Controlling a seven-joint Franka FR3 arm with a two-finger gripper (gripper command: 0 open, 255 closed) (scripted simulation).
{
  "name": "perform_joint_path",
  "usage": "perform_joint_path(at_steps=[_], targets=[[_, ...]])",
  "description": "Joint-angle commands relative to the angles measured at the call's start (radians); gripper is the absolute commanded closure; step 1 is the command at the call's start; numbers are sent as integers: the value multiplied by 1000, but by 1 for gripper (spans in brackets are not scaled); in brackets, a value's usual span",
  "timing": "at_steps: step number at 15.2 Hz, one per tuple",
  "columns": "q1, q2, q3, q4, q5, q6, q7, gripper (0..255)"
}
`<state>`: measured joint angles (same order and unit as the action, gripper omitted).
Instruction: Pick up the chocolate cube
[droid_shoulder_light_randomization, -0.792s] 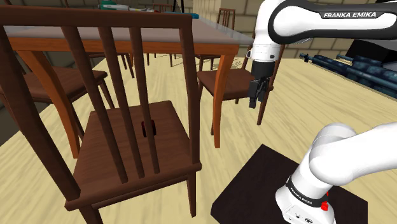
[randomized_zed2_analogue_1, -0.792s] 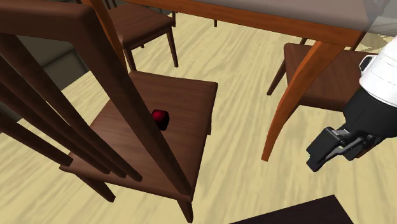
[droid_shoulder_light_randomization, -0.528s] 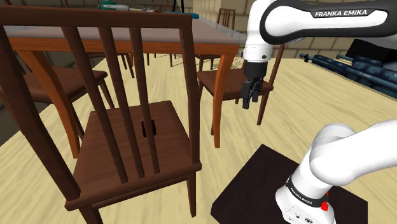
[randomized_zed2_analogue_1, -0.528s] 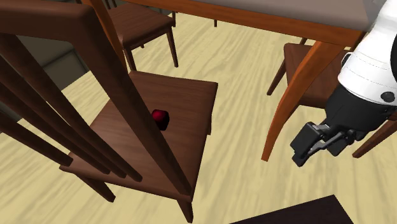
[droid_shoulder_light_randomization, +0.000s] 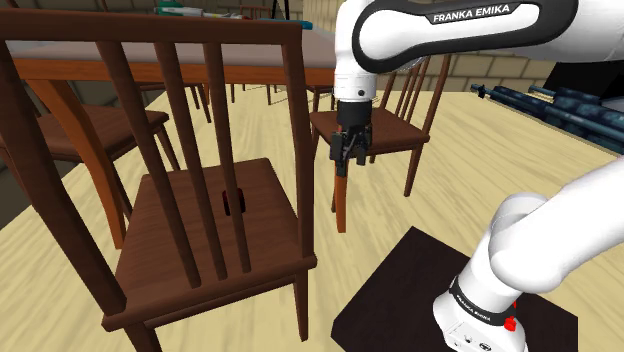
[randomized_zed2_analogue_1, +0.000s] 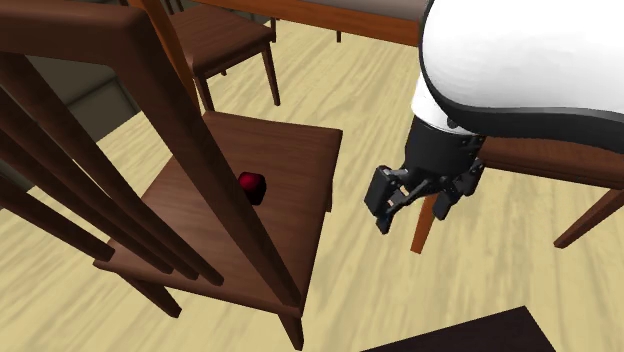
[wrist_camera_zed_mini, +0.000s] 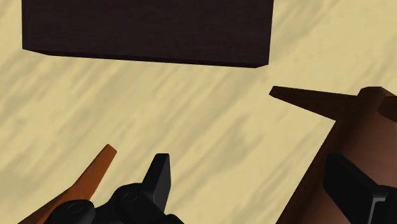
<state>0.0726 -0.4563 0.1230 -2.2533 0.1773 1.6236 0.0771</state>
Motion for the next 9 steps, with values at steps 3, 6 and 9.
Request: perform_joint_path(at_steps=[3,6,9], targets=[[19,135,51,111,12,20,68,0],[35,244,89,207,12,29,124,0],[53,356,122,315,1,29,181,0]])
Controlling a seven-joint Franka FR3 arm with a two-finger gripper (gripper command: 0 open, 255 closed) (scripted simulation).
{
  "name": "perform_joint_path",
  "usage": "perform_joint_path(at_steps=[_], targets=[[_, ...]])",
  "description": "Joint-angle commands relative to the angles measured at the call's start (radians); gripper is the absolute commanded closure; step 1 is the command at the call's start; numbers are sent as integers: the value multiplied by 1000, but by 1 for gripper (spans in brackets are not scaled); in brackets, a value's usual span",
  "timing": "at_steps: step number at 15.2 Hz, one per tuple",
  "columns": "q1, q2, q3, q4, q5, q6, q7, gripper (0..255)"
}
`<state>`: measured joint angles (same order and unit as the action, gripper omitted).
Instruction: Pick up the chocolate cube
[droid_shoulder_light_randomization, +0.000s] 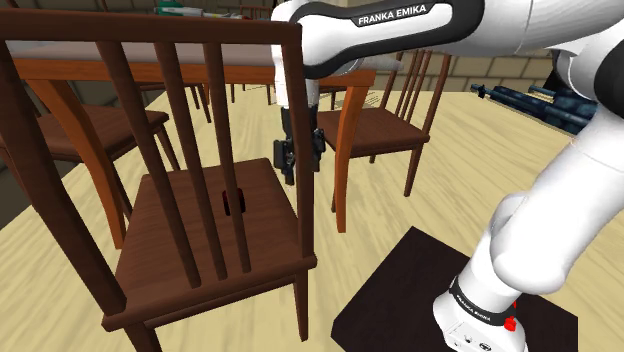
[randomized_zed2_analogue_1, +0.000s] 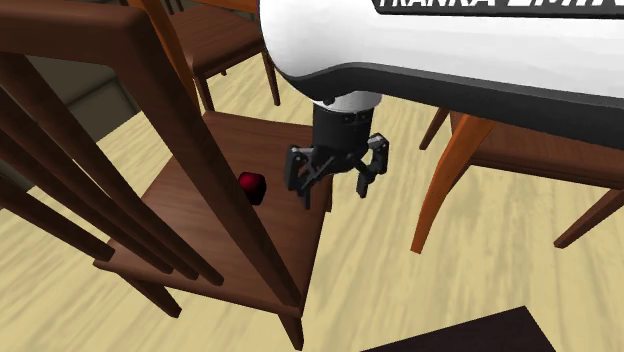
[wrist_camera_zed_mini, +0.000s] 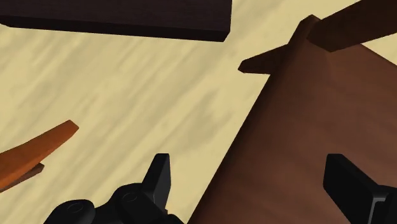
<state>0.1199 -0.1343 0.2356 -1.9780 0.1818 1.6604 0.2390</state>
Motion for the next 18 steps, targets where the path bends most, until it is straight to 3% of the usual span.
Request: perform_joint_path(at_steps=[1,12,18], targets=[[12,73,20,79,-9,-9,39,0],[134,538,82,624,-111,-117,236,0],[131,538,79,544,-110,-38,224,0]])
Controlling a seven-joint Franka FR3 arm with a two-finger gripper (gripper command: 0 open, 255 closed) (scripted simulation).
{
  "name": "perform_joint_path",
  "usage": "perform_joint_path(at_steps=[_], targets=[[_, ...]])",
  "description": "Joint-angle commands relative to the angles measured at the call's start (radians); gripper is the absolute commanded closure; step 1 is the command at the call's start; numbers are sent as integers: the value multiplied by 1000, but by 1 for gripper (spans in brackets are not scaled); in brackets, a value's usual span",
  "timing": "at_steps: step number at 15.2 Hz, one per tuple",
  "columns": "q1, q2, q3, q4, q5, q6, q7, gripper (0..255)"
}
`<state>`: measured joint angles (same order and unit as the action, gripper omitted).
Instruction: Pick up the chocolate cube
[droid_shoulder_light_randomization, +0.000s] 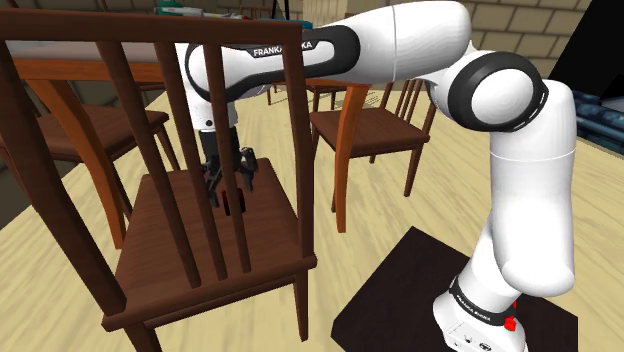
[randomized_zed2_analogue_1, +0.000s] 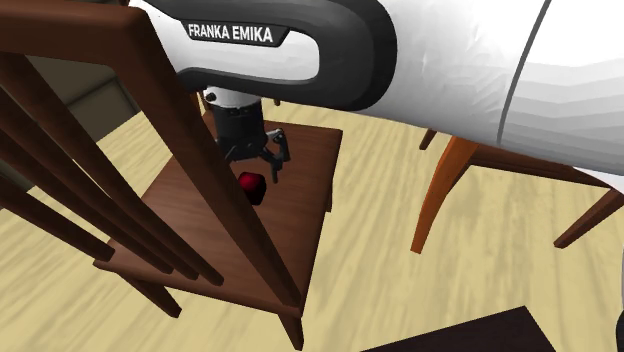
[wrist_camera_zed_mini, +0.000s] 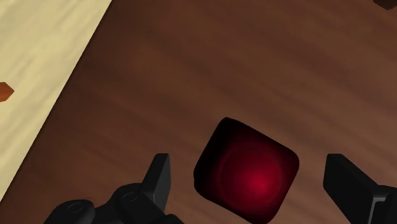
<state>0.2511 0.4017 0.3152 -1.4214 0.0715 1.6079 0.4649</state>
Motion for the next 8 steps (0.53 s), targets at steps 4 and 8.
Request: perform_joint_path(at_steps=[4,8], targets=[[-1,3,-1,-32,-1,35,-5,255],[-1,3,-1,-32,-1,35,-5,255]])
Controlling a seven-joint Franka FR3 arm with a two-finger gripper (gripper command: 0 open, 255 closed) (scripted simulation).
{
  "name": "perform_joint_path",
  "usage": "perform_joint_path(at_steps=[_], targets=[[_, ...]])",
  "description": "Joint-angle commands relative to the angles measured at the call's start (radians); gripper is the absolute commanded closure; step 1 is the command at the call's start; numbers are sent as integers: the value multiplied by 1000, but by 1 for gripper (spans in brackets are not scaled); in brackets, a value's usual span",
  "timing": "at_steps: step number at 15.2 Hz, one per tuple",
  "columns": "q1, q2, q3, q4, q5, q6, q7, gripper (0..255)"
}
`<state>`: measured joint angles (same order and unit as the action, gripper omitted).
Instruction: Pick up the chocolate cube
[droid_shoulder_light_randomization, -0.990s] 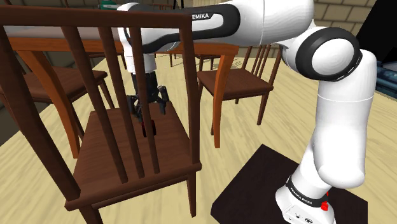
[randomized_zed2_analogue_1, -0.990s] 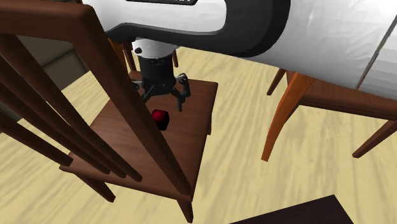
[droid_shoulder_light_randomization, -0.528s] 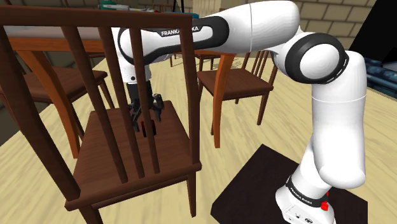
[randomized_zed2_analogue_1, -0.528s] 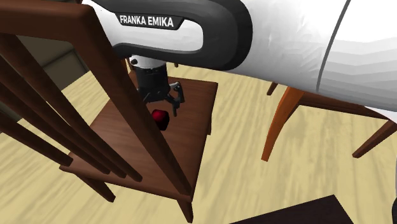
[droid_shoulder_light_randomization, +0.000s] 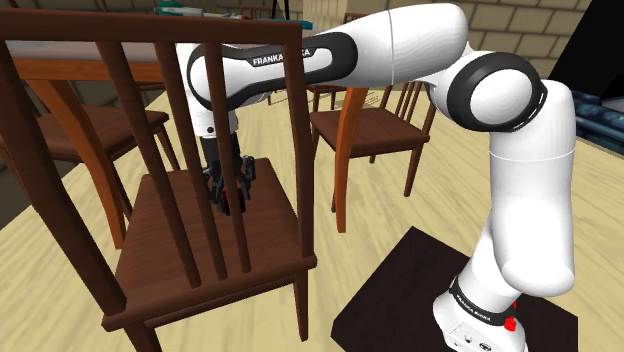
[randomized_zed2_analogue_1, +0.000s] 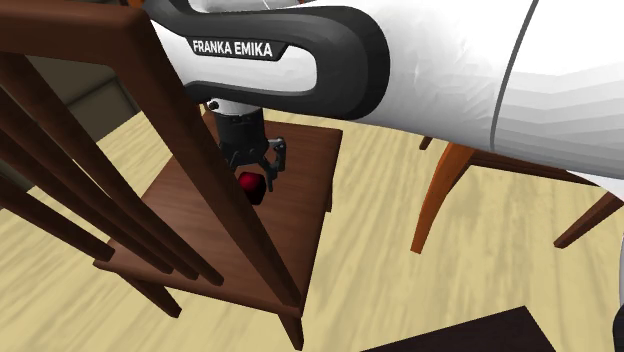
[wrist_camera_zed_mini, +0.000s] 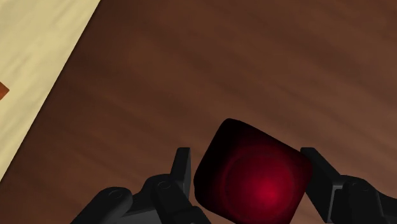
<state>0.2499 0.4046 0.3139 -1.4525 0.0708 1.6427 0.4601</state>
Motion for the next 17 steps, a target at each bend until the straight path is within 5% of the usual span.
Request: perform_joint_path(at_steps=[1,17], targets=[[0,0,0,-1,0,0,0,255],[9,5,5,168,-1,-162,24,255]])
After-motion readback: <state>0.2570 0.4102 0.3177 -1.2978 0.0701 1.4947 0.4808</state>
